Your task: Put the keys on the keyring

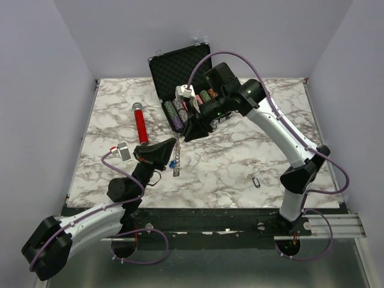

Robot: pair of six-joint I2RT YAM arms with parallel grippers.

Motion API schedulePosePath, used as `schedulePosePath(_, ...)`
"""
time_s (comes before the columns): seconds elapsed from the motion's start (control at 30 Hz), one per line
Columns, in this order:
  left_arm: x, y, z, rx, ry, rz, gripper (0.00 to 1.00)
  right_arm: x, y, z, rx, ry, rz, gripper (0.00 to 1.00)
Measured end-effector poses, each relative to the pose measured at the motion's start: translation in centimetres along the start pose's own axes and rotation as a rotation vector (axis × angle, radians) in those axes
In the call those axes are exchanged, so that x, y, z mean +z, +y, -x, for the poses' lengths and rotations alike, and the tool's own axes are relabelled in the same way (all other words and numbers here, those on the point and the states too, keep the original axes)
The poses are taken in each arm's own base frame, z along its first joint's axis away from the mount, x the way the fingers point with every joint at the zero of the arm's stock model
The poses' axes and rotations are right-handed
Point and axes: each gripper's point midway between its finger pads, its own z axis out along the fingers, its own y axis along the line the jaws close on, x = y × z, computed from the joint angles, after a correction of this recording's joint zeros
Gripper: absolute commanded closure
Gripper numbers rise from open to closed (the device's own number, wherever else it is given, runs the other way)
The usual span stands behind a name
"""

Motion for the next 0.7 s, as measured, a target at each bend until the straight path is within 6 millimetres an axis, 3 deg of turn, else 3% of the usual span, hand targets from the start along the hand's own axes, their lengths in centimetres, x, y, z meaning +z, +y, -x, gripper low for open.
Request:
schedulePosePath(0.37,0.9,-1.0,0.1,-0.01,0.006,-0.034,1.0,0.9,-0.6,1.0,0.078,-0.053,0.008,0.76)
schedulePosePath(0.6,1.2,-1.5,0.0,-0.01,0.017,-0.058,1.0,1.4,-0.2,0.9,0.114,-0.069,0.046,0.94)
schedulePosePath(0.7,1.2,-1.4,-0.1,-0.009,0.02,-0.056,1.0,1.4,-0.2,0.7,0.135,-0.075,0.061,0.95)
